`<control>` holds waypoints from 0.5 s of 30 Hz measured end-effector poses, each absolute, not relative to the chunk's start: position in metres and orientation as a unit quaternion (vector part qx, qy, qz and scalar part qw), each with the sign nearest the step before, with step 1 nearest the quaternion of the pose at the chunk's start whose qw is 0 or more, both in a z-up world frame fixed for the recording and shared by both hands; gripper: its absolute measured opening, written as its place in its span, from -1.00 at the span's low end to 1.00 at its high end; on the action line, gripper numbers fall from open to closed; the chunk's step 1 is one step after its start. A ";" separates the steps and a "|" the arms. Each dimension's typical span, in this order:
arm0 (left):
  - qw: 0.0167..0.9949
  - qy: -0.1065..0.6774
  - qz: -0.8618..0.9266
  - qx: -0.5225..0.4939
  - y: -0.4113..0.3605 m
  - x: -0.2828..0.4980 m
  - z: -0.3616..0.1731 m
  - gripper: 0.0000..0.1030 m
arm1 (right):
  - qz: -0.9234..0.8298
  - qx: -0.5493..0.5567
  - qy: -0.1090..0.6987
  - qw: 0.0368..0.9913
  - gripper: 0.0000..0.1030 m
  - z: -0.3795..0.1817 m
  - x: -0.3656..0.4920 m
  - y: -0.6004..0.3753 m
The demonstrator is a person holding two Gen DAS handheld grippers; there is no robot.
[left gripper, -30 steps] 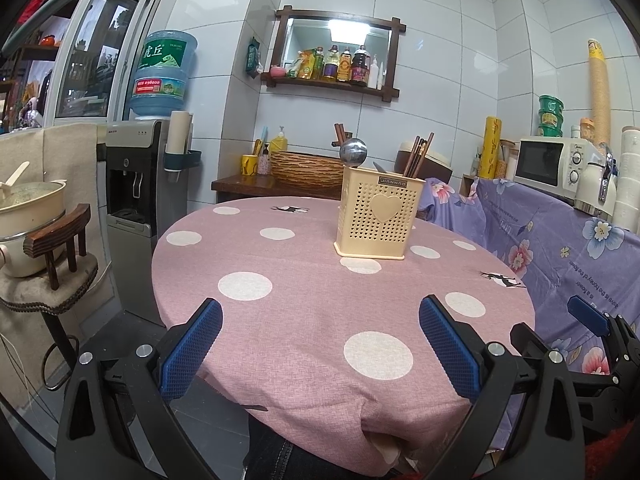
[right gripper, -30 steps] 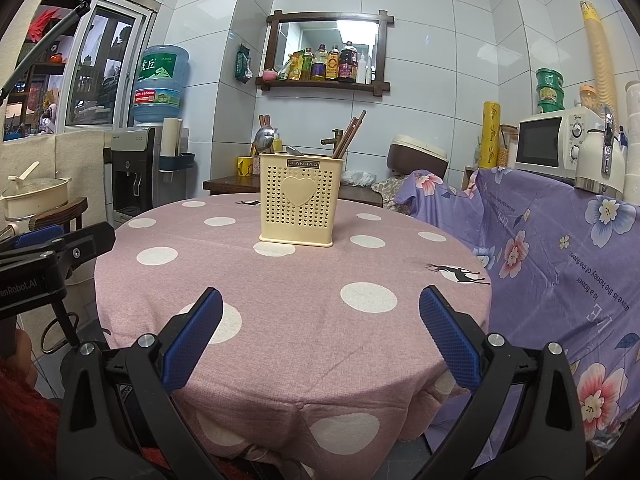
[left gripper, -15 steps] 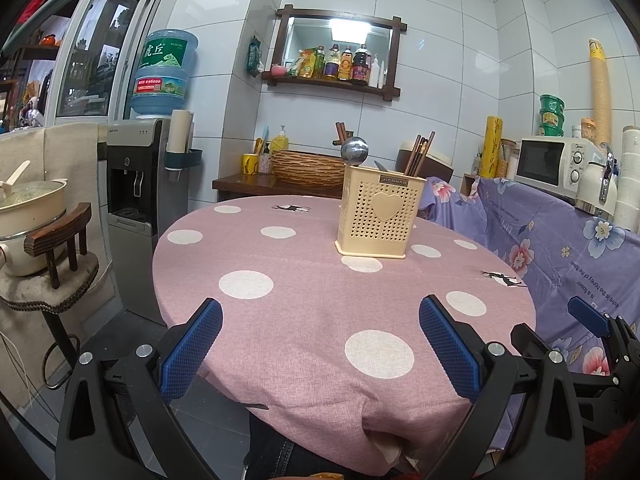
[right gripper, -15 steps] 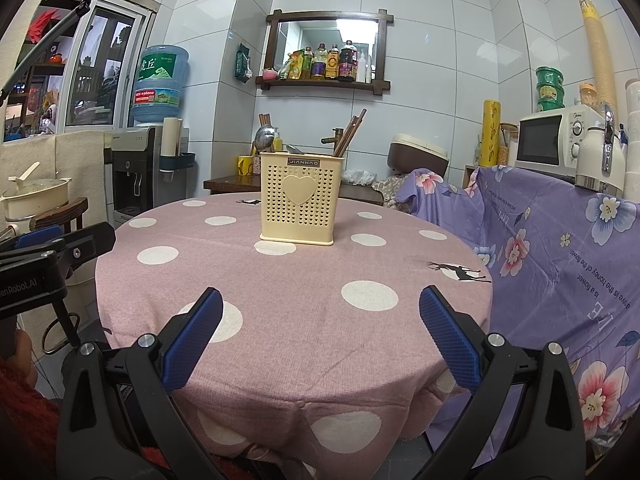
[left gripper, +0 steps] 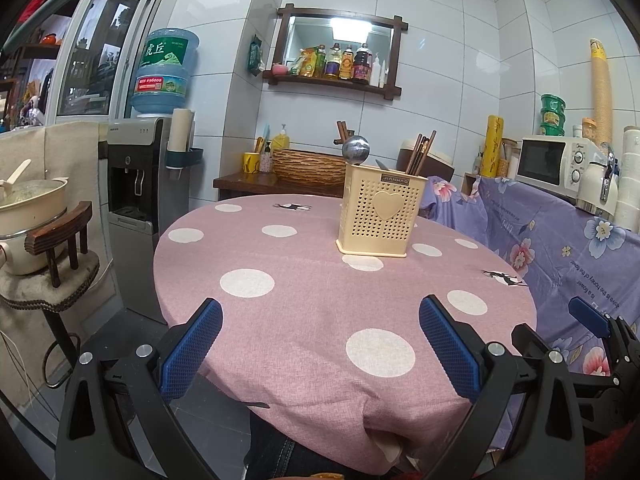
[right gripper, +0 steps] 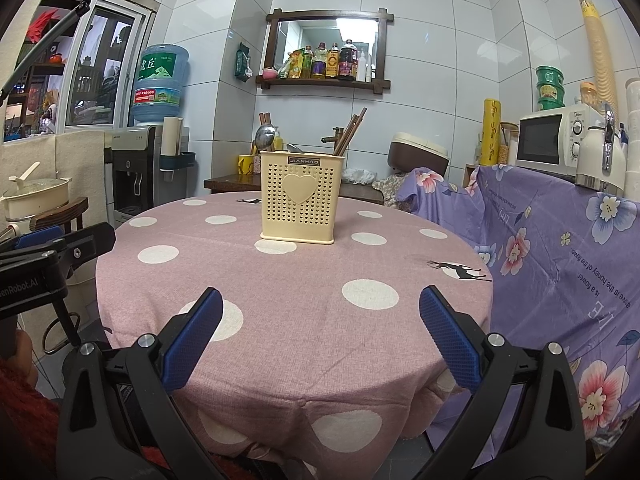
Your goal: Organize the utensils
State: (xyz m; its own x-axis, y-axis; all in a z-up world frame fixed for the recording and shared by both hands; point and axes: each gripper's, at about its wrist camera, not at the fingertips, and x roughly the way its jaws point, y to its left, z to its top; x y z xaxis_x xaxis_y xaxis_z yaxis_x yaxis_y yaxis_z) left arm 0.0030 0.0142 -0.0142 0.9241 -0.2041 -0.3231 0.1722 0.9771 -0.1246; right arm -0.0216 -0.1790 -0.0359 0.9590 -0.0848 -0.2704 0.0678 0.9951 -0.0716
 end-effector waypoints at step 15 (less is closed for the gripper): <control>0.980 0.170 -0.096 -0.047 0.014 0.003 -0.014 0.90 | -0.039 -0.031 0.138 0.989 0.89 -0.036 -0.022 -0.179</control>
